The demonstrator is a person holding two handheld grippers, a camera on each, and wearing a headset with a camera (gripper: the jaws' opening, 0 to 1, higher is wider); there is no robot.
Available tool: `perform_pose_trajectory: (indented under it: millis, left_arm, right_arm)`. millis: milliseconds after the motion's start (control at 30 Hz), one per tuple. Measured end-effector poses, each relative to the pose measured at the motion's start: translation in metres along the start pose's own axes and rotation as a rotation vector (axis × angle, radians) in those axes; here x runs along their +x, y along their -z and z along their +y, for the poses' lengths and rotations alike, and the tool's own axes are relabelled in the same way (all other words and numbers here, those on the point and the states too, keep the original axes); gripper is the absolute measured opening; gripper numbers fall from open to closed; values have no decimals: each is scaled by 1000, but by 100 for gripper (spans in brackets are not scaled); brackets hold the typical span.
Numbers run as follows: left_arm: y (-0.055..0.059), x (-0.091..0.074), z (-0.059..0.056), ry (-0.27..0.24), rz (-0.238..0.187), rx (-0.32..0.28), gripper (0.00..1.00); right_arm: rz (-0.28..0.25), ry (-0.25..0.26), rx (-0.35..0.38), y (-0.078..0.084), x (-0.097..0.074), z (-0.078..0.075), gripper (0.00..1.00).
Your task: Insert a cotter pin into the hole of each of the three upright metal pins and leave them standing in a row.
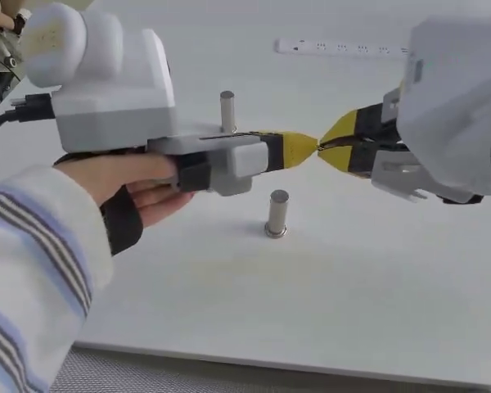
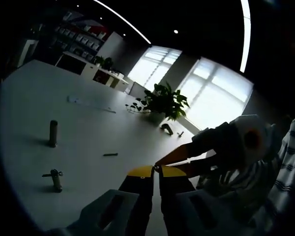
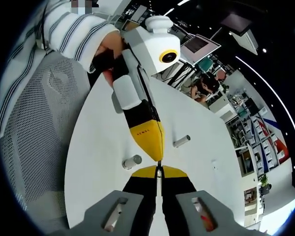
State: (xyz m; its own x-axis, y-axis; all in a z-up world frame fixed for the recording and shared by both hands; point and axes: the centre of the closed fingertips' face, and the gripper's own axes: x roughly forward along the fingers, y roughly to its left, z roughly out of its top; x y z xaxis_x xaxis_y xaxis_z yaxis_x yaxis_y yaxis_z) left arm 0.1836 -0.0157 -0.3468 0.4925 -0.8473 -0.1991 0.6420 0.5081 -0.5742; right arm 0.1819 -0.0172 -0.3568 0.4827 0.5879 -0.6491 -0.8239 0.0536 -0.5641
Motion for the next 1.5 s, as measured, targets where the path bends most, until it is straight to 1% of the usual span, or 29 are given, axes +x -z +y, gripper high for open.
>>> perform_pose_trajectory:
  millis: [233,333,367,433,567,700,733,767,833,900,1067,1100,1200,1267,1300,1333,1367,1433,1467,1500]
  left_arm:
    - [2,0,1,-2,7,-17,0]
    - [4,-1,2,1,23,-4,0]
    - [6,-1,2,3,29,-9,0]
    - [7,-2,3,-1,37,-47,0]
    - [7,-2,3,-8,37,-41,0]
    - [9,-1,-1,-15,39,-26,0]
    - [11,-2,-2,-12,48,-50,0]
    - [11,-3,-2,-10,52,-59,0]
    - [10,-4,-1,-8,47,-57,0]
    - [11,-4,-4,-7,47,-47,0]
    - [13,-7,0,-6,56,-43,0]
    - [13,-7,0,-4,56,-34,0]
    - [13,-11,1,-5,52,-26,0]
    - [13,-14,2,-9,52,-18,0]
    - [13,-16,3,-8,54,0,0]
    - [13,-17,2,-4,56,14,0]
    - [13,-20,2,2,58,31,0]
    - [15,-22,0,17,69,39,0]
    - [16,-24,-1,21,73,49,0]
    - [16,-26,-2,29,75,88,0]
  right_arm:
    - [3,-8,-18,-1,1,2,0]
    - [5,-14,-23,-1,2,4,0]
    - [4,-17,-24,-2,2,5,0]
    - [6,-17,-30,-2,1,6,0]
    - [8,-15,-32,-2,1,6,0]
    - [0,-20,-21,-2,2,7,0]
    - [-6,-28,-9,-3,1,8,0]
    - [-11,-33,0,-3,1,9,0]
    - [-27,-31,7,-3,1,9,0]
    - [-33,-31,16,-3,2,10,0]
    - [-47,-41,29,-4,4,12,0]
    - [-49,-43,33,-4,4,12,0]
    - [-42,-61,69,-1,4,16,6]
    - [-41,-64,95,3,4,17,6]
    - [-52,-81,149,4,5,19,8]
    - [-56,-108,187,6,6,22,10]
    - [-61,-132,239,8,6,24,12]
    - [-89,-134,286,9,8,22,13]
    - [-100,-150,353,10,9,23,13]
    - [-114,-175,398,9,9,25,13]
